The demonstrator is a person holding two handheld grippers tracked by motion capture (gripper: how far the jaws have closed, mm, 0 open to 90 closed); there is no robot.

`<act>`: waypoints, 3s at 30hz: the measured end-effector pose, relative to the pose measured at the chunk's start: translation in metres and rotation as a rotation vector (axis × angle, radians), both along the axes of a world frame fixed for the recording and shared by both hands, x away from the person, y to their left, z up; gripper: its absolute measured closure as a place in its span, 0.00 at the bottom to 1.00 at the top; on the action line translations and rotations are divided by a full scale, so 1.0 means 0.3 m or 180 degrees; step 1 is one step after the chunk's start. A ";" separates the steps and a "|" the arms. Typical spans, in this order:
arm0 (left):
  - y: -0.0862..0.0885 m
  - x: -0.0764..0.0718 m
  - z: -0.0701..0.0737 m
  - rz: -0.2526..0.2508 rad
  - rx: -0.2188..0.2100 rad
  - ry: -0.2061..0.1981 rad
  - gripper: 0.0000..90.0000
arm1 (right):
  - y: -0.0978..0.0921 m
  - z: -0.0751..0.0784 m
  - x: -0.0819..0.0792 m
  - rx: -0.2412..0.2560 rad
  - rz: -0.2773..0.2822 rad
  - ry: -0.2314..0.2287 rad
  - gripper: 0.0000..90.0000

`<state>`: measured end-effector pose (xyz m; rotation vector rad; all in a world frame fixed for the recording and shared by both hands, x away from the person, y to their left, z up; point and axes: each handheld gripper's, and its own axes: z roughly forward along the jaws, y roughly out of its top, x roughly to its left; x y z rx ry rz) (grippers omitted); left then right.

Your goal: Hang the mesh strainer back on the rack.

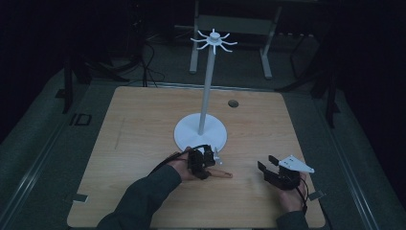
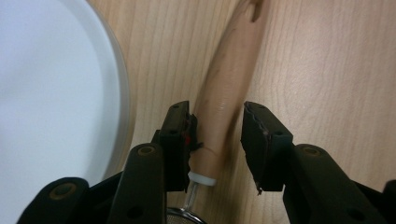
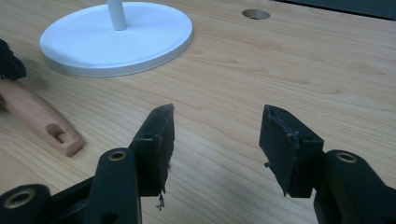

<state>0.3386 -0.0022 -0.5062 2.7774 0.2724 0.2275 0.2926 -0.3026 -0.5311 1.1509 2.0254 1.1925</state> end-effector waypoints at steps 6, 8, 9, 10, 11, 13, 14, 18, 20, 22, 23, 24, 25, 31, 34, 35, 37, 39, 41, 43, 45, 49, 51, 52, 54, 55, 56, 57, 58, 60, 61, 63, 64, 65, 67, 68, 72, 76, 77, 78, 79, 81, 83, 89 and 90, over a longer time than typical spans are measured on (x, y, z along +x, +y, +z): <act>0.001 0.002 -0.014 -0.0024 0.0072 0.0007 0.71 | 0.000 -0.001 -0.001 -0.0001 -0.0001 0.0005 0.49; 0.006 0.002 -0.013 -0.0017 0.0089 0.0006 0.73 | 0.000 -0.001 -0.001 -0.0005 0.0002 0.0008 0.49; 0.009 0.004 -0.012 -0.0010 0.0101 -0.0005 0.74 | 0.000 -0.002 -0.001 -0.0005 0.0004 0.0005 0.49; 0.014 0.005 -0.012 0.0001 0.0117 -0.0003 0.75 | 0.000 -0.002 -0.001 -0.0004 0.0004 0.0004 0.49; 0.017 0.007 -0.014 0.0024 0.0116 -0.0009 0.75 | 0.001 -0.002 -0.002 -0.0002 0.0005 0.0009 0.49; 0.023 0.012 -0.016 0.0057 0.0121 -0.0019 0.74 | 0.002 -0.002 -0.001 -0.0010 0.0011 0.0006 0.49; 0.023 0.012 -0.018 0.0073 0.0133 -0.0030 0.73 | 0.002 -0.003 -0.002 -0.0006 0.0011 0.0010 0.49; 0.013 0.009 -0.026 0.0054 0.0184 -0.0074 0.69 | 0.004 -0.003 -0.002 -0.0010 0.0013 0.0017 0.49; 0.008 0.009 -0.031 0.0058 0.0206 -0.0084 0.68 | 0.004 -0.004 -0.001 -0.0010 0.0013 0.0019 0.49; 0.005 0.013 -0.034 0.0050 0.0226 -0.0083 0.68 | 0.004 -0.004 -0.002 -0.0007 0.0013 0.0020 0.49; 0.004 0.013 -0.035 0.0050 0.0232 -0.0087 0.68 | 0.003 -0.003 -0.002 -0.0005 0.0015 0.0018 0.49; 0.003 0.014 -0.036 0.0055 0.0235 -0.0074 0.68 | 0.003 -0.003 -0.002 -0.0003 0.0015 0.0019 0.49; 0.001 0.015 -0.037 0.0045 0.0251 -0.0077 0.68 | 0.002 -0.003 -0.002 -0.0005 0.0015 0.0016 0.49; -0.004 0.020 -0.043 0.0010 0.0323 -0.0074 0.68 | 0.001 -0.004 -0.002 0.0000 0.0020 0.0021 0.49; -0.002 0.023 -0.043 0.0010 0.0313 -0.0046 0.69 | 0.001 -0.005 -0.002 0.0001 0.0021 0.0024 0.49; -0.003 0.023 -0.043 -0.0003 0.0328 -0.0044 0.69 | 0.002 -0.005 -0.002 0.0002 0.0021 0.0026 0.48; -0.004 0.026 -0.041 -0.0021 0.0368 -0.0038 0.69 | 0.002 -0.005 -0.001 0.0000 0.0024 0.0027 0.48; -0.005 0.030 -0.041 -0.0020 0.0372 -0.0006 0.70 | 0.003 -0.006 -0.002 0.0003 0.0028 0.0029 0.48; -0.005 0.033 -0.040 -0.0002 0.0370 0.0025 0.71 | 0.003 -0.006 -0.002 0.0001 0.0031 0.0027 0.48; -0.003 0.035 -0.040 0.0006 0.0363 0.0045 0.72 | 0.002 -0.006 -0.002 0.0004 0.0030 0.0027 0.48; -0.001 0.037 -0.040 0.0019 0.0365 0.0060 0.74 | 0.002 -0.006 -0.002 0.0008 0.0028 0.0027 0.48; 0.002 0.038 -0.039 0.0053 0.0354 0.0081 0.74 | 0.002 -0.006 -0.002 0.0006 0.0028 0.0026 0.48; 0.002 0.038 -0.039 0.0070 0.0354 0.0072 0.74 | 0.002 -0.006 -0.002 0.0004 0.0027 0.0027 0.48; 0.002 0.037 -0.039 0.0075 0.0356 0.0064 0.74 | 0.002 -0.006 -0.002 0.0003 0.0027 0.0025 0.48; 0.002 0.036 -0.039 0.0086 0.0341 0.0063 0.75 | 0.002 -0.006 -0.002 0.0003 0.0027 0.0025 0.48; 0.002 0.036 -0.038 0.0096 0.0327 0.0062 0.75 | 0.002 -0.006 -0.002 0.0003 0.0027 0.0024 0.48; 0.003 0.036 -0.036 0.0111 0.0311 0.0063 0.75 | 0.002 -0.006 -0.002 0.0003 0.0026 0.0025 0.48; 0.005 0.037 -0.033 0.0115 0.0286 0.0056 0.75 | 0.001 -0.006 -0.002 0.0002 0.0027 0.0024 0.48; 0.006 0.037 -0.030 0.0131 0.0257 0.0049 0.75 | 0.001 -0.006 -0.002 0.0005 0.0026 0.0022 0.48; 0.009 0.038 -0.022 0.0153 0.0212 0.0044 0.75 | 0.001 -0.006 -0.003 0.0007 0.0025 0.0020 0.48; 0.011 0.038 -0.019 0.0172 0.0175 0.0032 0.75 | 0.001 -0.006 -0.003 0.0006 0.0024 0.0021 0.48; 0.015 0.039 -0.009 0.0191 0.0129 0.0009 0.75 | 0.001 -0.006 -0.003 0.0005 0.0025 0.0021 0.48; 0.017 0.039 -0.004 0.0203 0.0098 0.0003 0.75 | 0.001 -0.006 -0.003 0.0004 0.0026 0.0021 0.48; 0.018 0.039 0.001 0.0217 0.0070 -0.0010 0.75 | 0.001 -0.006 -0.003 0.0000 0.0028 0.0021 0.48; 0.021 0.038 0.010 0.0258 0.0015 -0.0052 0.75 | 0.002 -0.006 -0.003 -0.0002 0.0027 0.0023 0.48; 0.023 0.038 0.014 0.0272 -0.0007 -0.0081 0.75 | 0.002 -0.006 -0.003 -0.0002 0.0027 0.0023 0.48; 0.028 0.038 0.034 0.0355 -0.0111 -0.0204 0.75 | 0.003 -0.006 -0.003 -0.0003 0.0027 0.0022 0.48; 0.030 0.039 0.051 0.0432 -0.0216 -0.0275 0.75 | 0.004 -0.006 -0.003 -0.0006 0.0029 0.0026 0.48; 0.031 0.039 0.054 0.0448 -0.0231 -0.0281 0.75 | 0.004 -0.006 -0.003 -0.0005 0.0028 0.0025 0.48; 0.032 0.040 0.057 0.0453 -0.0231 -0.0286 0.75 | 0.004 -0.006 -0.003 -0.0006 0.0028 0.0025 0.48; 0.033 0.041 0.058 0.0467 -0.0237 -0.0294 0.75 | 0.003 -0.006 -0.003 -0.0005 0.0027 0.0025 0.48; 0.036 0.041 0.061 0.0494 -0.0244 -0.0314 0.75 | 0.003 -0.006 -0.003 -0.0007 0.0027 0.0024 0.48; 0.039 0.041 0.066 0.0523 -0.0261 -0.0339 0.75 | 0.003 -0.006 -0.003 -0.0007 0.0024 0.0023 0.48; 0.046 0.043 0.085 0.0604 -0.0376 -0.0414 0.75 | 0.003 -0.006 -0.003 -0.0004 0.0020 0.0018 0.48; 0.047 0.042 0.087 0.0639 -0.0418 -0.0422 0.75 | 0.003 -0.006 -0.003 -0.0006 0.0018 0.0018 0.48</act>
